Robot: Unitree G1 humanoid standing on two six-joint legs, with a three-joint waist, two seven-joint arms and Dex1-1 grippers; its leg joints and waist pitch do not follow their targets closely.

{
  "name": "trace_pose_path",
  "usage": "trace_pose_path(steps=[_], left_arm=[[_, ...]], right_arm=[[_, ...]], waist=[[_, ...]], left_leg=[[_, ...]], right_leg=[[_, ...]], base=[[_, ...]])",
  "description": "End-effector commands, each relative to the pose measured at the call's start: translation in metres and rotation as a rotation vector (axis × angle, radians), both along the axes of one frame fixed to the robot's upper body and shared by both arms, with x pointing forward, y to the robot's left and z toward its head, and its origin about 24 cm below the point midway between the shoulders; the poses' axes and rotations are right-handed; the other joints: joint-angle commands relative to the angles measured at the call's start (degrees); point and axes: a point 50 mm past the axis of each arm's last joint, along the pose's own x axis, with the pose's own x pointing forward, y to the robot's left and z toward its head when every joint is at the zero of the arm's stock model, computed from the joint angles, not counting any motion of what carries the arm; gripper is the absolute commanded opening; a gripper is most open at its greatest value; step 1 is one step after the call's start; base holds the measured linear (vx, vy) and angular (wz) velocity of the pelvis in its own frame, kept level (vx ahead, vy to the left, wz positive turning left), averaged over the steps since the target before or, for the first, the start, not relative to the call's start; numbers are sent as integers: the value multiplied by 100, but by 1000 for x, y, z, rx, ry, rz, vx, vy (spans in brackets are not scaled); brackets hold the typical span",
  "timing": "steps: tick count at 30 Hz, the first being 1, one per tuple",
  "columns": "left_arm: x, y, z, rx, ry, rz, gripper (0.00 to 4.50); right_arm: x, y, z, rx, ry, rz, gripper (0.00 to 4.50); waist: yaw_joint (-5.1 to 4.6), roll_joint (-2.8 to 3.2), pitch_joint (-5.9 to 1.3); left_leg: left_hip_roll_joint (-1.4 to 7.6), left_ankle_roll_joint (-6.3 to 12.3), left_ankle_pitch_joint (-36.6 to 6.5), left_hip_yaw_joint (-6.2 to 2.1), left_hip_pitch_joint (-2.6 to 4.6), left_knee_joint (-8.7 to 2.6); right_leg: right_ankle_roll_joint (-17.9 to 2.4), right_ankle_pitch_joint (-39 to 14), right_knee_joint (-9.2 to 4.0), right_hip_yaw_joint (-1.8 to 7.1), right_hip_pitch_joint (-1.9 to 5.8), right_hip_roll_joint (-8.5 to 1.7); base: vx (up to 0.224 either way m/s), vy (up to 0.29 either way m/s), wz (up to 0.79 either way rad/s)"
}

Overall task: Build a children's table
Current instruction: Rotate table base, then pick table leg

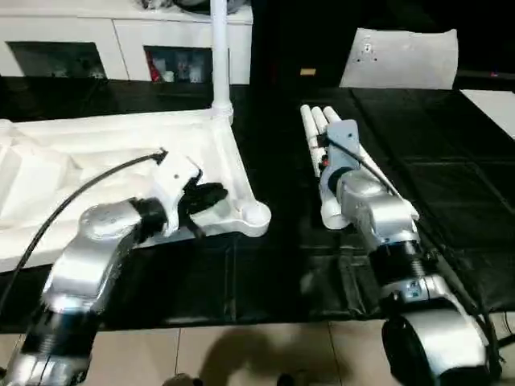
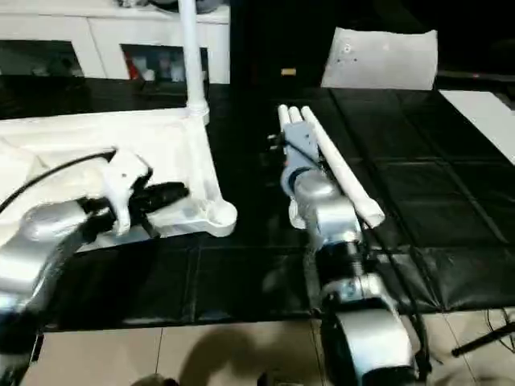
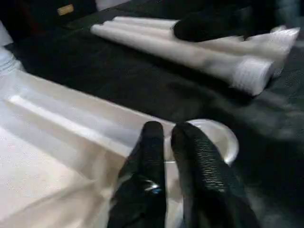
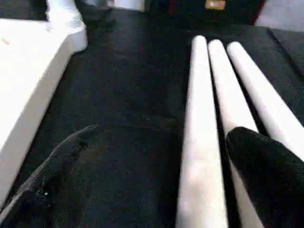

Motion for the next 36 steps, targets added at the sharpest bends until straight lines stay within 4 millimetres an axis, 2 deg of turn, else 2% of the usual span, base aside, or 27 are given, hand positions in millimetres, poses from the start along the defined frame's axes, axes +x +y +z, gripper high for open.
trace_pose_path(steps=[1, 2, 3, 5, 6, 8, 12, 13, 17, 19, 24, 25, 27, 28, 29, 33, 34, 36], left_arm=[[-10, -7, 8, -29, -1, -53, 89], [-12, -9, 8, -29, 1, -65, 102], [-13, -10, 8, -27, 2, -70, 116], [-18, -14, 9, -31, 11, -94, 122], [-20, -17, 10, -35, 16, -111, 124], [-22, -19, 11, -40, 19, -123, 155], [-26, -22, 14, -36, 27, -127, 186], [-26, -23, 14, -33, 28, -133, 186], [-29, -23, 13, -25, 39, -145, 211], [-31, -23, 12, -19, 48, -149, 237], [-33, -24, 10, -10, 62, -160, 268], [-33, -24, 10, -5, 62, -163, 287], [-33, -24, 10, -3, 62, -163, 297], [-33, -25, 10, -1, 61, -163, 319], [-33, -25, 10, -2, 61, -163, 328], [-33, -25, 9, -3, 64, -160, 351], [-34, -25, 8, 2, 68, -161, 371], [-34, -25, 8, 4, 71, -164, 375]], right_arm=[[5, -6, -2, 9, 54, -47, 450], [6, -8, -3, 2, 70, -55, 450], [6, -8, -4, -3, 79, -58, 450], [9, -11, -4, -13, 93, -80, 450], [10, -12, -6, -17, 112, -81, 450], [11, -11, -9, -11, 140, -77, 450], [12, -10, -16, -9, 193, -74, 450], [13, -12, -17, -27, 201, -96, 450], [11, -12, -22, -13, 231, -104, 450], [11, -14, -25, -9, 245, -116, 450], [6, -15, -36, 17, 309, -109, 450], [5, -15, -38, 34, 324, -112, 421], [5, -15, -39, 41, 329, -113, 414], [4, -15, -40, 58, 345, -120, 394], [4, -15, -41, 61, 360, -126, 379], [2, -15, -42, 78, 404, -129, 360], [2, -15, -42, 87, 423, -128, 336], [2, -14, -41, 96, 435, -124, 328]], waist=[[6, 89, -429], [4, 87, -426], [17, 74, -423], [24, 52, -422], [18, 59, -432], [22, 61, -428], [6, 55, -437], [12, 33, -434], [9, 51, -446], [11, 62, -447], [1, 50, -435], [3, 56, -434], [3, 53, -433], [-3, 32, -431], [1, 39, -426], [-13, 42, -428], [-9, 38, -429], [-5, 41, -436]], left_leg=[[46, -322, -1610, -40, 157, -340], [43, -319, -1619, -45, 144, -349], [45, -302, -1632, -40, 161, -349], [40, -304, -1617, -42, 146, -351], [49, -325, -1557, -56, 129, -354], [44, -318, -1550, -44, 131, -347], [42, -298, -1490, -37, 114, -326], [39, -281, -1470, -32, 106, -329], [38, -276, -1409, -32, 106, -323], [43, -276, -1386, -33, 108, -324], [40, -274, -1502, -27, 110, -319], [41, -280, -1534, -30, 119, -319], [42, -278, -1570, -30, 125, -319], [44, -287, -1604, -31, 123, -319], [43, -292, -1617, -36, 121, -323], [40, -310, -1675, -40, 125, -318], [38, -303, -1677, -38, 124, -317], [39, -300, -1619, -39, 119, -317]], right_leg=[[-917, -1593, -442, 153, 193, -255], [-895, -1622, -439, 150, 203, -251], [-850, -1659, -449, 148, 186, -241], [-800, -1712, -450, 145, 191, -245], [-807, -1648, -424, 143, 209, -256], [-809, -1592, -427, 141, 199, -247], [-861, -1497, -408, 144, 208, -254], [-844, -1496, -413, 144, 216, -251], [-844, -1433, -394, 141, 218, -248], [-868, -1367, -388, 137, 219, -248], [-874, -1520, -405, 137, 209, -248], [-852, -1587, -410, 134, 201, -248], [-835, -1626, -416, 135, 196, -247], [-818, -1693, -421, 132, 192, -245], [-815, -1726, -419, 130, 192, -247], [-828, -1765, -422, 127, 183, -241], [-810, -1775, -424, 129, 185, -245], [-829, -1691, -411, 127, 190, -242]], base=[[0, 0, 0], [0, 0, 0], [0, 0, 0], [0, 0, 0], [0, 0, 0], [0, 0, 0], [0, 0, 0], [0, 0, 0], [0, 0, 0], [0, 0, 0], [0, 0, 0], [0, 0, 0], [0, 0, 0], [0, 0, 0], [0, 0, 0], [0, 0, 0], [0, 0, 0], [0, 0, 0]])
